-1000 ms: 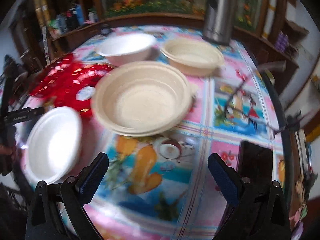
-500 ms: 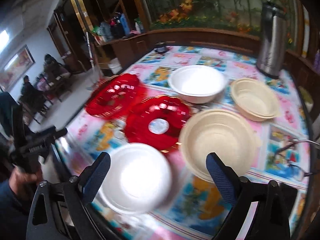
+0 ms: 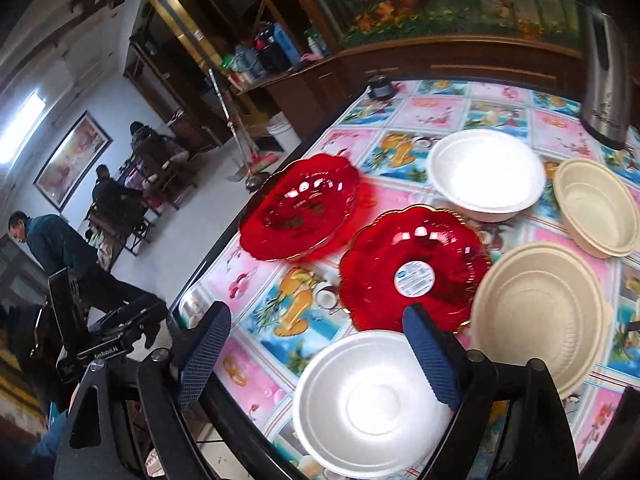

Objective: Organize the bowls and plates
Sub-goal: 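Grasp the rim of the large red glass plate with the left tool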

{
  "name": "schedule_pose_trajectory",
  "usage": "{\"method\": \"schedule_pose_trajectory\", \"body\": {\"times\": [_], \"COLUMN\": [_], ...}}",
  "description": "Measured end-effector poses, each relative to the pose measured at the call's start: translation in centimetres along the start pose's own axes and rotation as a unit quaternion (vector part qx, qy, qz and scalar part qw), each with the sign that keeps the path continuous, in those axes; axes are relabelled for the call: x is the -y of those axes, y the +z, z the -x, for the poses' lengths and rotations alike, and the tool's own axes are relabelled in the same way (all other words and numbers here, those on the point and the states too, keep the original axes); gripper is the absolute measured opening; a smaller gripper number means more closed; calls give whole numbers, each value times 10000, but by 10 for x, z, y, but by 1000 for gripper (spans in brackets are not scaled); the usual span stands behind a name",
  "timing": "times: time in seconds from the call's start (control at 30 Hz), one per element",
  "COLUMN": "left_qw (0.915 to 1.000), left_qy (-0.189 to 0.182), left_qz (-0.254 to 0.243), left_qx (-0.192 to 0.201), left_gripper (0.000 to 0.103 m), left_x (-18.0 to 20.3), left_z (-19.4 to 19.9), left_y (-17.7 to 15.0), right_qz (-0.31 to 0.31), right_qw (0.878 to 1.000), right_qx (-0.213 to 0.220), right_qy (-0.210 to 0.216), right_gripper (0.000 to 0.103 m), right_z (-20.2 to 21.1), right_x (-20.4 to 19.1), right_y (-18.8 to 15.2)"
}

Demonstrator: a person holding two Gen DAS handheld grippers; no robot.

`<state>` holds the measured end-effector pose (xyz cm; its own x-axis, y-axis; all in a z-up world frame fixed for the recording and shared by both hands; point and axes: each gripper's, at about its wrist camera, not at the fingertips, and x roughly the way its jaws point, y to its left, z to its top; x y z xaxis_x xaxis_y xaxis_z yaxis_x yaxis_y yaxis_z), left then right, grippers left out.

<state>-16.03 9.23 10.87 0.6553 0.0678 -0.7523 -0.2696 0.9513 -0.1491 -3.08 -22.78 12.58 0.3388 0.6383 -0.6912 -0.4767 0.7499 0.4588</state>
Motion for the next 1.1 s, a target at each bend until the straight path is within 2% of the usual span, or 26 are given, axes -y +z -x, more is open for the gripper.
{"method": "schedule_pose_trajectory", "body": {"times": [0.23, 0.43, 0.8, 1.1], "left_qw": [10000, 9999, 9987, 9979], "left_qy": [-2, -25, -49, -82], "left_qz": [53, 16, -106, -85], "left_qx": [-4, -97, -490, -634], "left_gripper": [103, 103, 103, 103], "left_x": [-7, 1, 16, 22], "left_z": [1, -8, -40, -60], "left_y": [7, 17, 45, 64], "right_qz": [102, 88, 187, 115], "right_qw": [9997, 9991, 9980, 9979], "right_qx": [-200, -408, -558, -577], "right_qy": [-52, -68, -232, -257], "right_gripper": [85, 76, 60, 60], "right_z": [-12, -23, -38, -50], "right_x": [1, 4, 6, 13], "right_y": [14, 26, 52, 70]}}
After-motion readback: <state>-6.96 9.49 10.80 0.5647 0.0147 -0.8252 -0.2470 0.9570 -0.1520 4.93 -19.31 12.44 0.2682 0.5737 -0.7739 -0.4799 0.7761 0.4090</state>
